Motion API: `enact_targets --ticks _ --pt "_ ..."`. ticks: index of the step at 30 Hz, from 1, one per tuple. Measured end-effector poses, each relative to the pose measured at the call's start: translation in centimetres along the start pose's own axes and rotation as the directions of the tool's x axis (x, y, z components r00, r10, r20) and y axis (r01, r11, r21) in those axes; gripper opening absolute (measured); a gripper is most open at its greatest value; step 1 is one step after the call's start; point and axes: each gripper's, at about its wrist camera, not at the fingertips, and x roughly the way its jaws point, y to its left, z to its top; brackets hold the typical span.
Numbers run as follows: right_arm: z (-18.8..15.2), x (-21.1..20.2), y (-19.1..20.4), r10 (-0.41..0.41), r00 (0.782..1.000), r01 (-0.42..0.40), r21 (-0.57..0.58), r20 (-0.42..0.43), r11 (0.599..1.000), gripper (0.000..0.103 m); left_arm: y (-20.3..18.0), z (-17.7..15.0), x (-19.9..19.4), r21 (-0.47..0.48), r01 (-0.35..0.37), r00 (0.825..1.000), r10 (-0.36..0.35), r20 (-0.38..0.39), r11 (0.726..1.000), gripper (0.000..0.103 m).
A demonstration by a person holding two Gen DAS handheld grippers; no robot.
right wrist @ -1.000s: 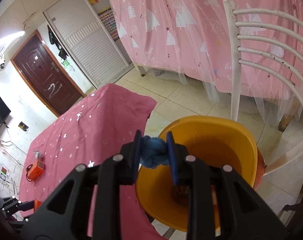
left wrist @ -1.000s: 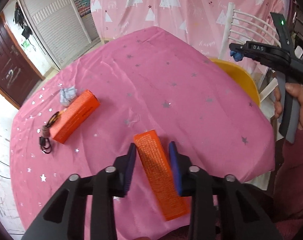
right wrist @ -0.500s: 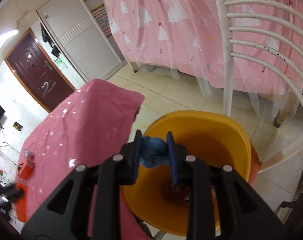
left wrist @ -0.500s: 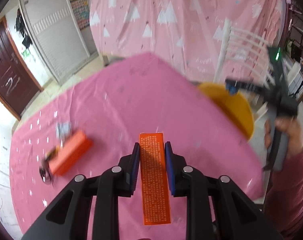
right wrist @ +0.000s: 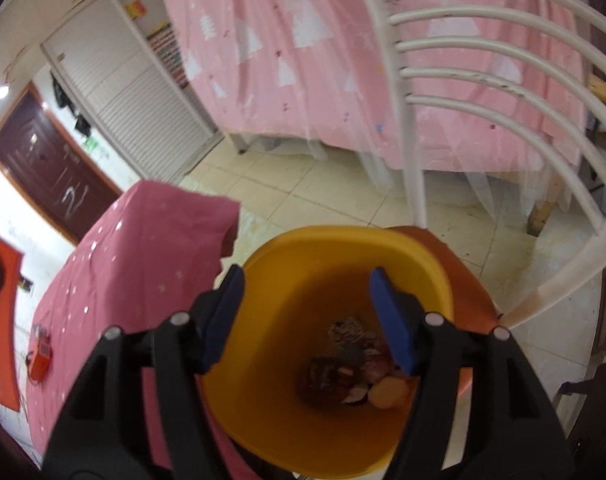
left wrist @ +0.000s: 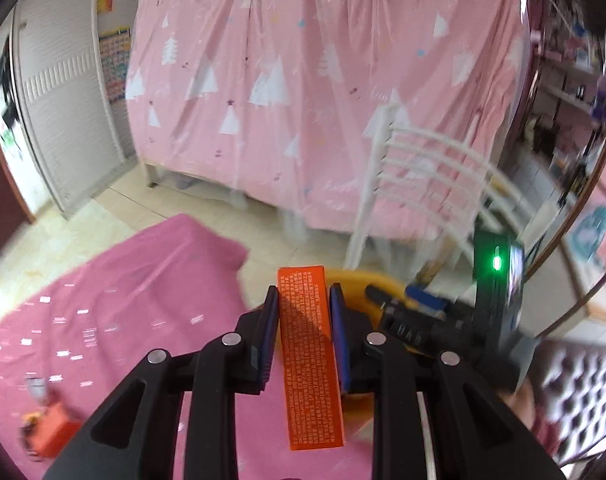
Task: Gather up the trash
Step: 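Open both tools over the bin to drop the items, then move both open tools back over the cable and remaining items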
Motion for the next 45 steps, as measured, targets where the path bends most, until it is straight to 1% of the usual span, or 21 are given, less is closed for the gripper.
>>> enact_targets --ticks 2,4,5,6,7,11,19,27,29,30,32,39,45 --pt "0.3 -0.4 -1.1 -0.021 1.0 0.021 0.025 0.019 0.999 0.063 -0.5 0.6 1.6 -0.029 0.026 0.999 -0.027 -0.024 0.999 0.023" --pt "0.5 -0.6 -1.8 -0.026 0.999 0.025 0.036 0.027 0.999 0.063 -0.7 0.8 2.9 -0.057 0.027 0.998 -0.03 -0.054 0.998 0.032" --pt "0.6 -0.6 -2.1 -0.026 0.999 0.025 0.041 0.029 0.999 0.063 -0.7 0.8 3.3 -0.066 0.028 0.998 -0.032 -0.06 0.997 0.043" --pt "0.6 -0.7 -2.4 -0.027 0.999 0.025 0.047 0.03 0.999 0.063 -0.7 0.8 3.7 -0.073 0.017 0.998 -0.021 -0.063 0.997 0.05" --pt "0.7 -0.7 -2.6 -0.027 0.999 0.025 0.052 0.032 0.998 0.063 -0.5 0.4 3.6 -0.076 0.011 0.998 -0.015 -0.062 0.997 0.051" --pt "0.7 -0.7 -2.4 -0.024 0.999 0.022 0.043 0.034 0.999 0.063 0.3 -0.2 3.9 -0.087 -0.012 0.997 0.006 -0.071 0.996 0.052" --pt "0.4 -1.2 0.0 -0.016 0.999 0.017 -0.011 0.044 1.0 0.063 1.8 -0.5 2.6 -0.097 -0.025 0.998 0.019 -0.061 0.995 0.052" --pt "0.1 -2.5 3.0 0.002 0.998 0.003 -0.071 0.069 0.997 0.063 3.6 -0.9 1.0 -0.125 -0.023 0.999 0.017 -0.046 0.992 0.059" --pt "-0.1 -3.0 4.2 0.015 0.997 -0.008 -0.093 0.074 0.996 0.063 4.6 -1.0 0.4 -0.138 -0.026 0.999 0.021 -0.039 0.99 0.059" --pt "-0.2 -3.3 5.1 0.02 0.997 -0.012 -0.11 0.078 0.994 0.068 4.8 -1.0 0.2 -0.143 -0.029 0.999 0.024 -0.036 0.989 0.059" --pt "-0.5 -3.8 6.6 0.031 0.996 -0.019 -0.139 0.085 0.99 0.072 6.1 -1.2 -0.5 -0.16 -0.04 0.999 0.036 -0.026 0.986 0.059" --pt "-2.0 -4.2 11.7 0.079 0.994 -0.061 -0.217 0.074 0.974 0.072 10.6 -2.4 -2.7 -0.222 -0.084 0.996 0.084 -0.011 0.971 0.06" --pt "-3.5 -3.2 16.5 0.113 0.993 -0.102 -0.284 0.025 0.953 0.072 14.7 -3.8 -4.9 -0.268 -0.134 0.99 0.139 0.0 0.954 0.062"
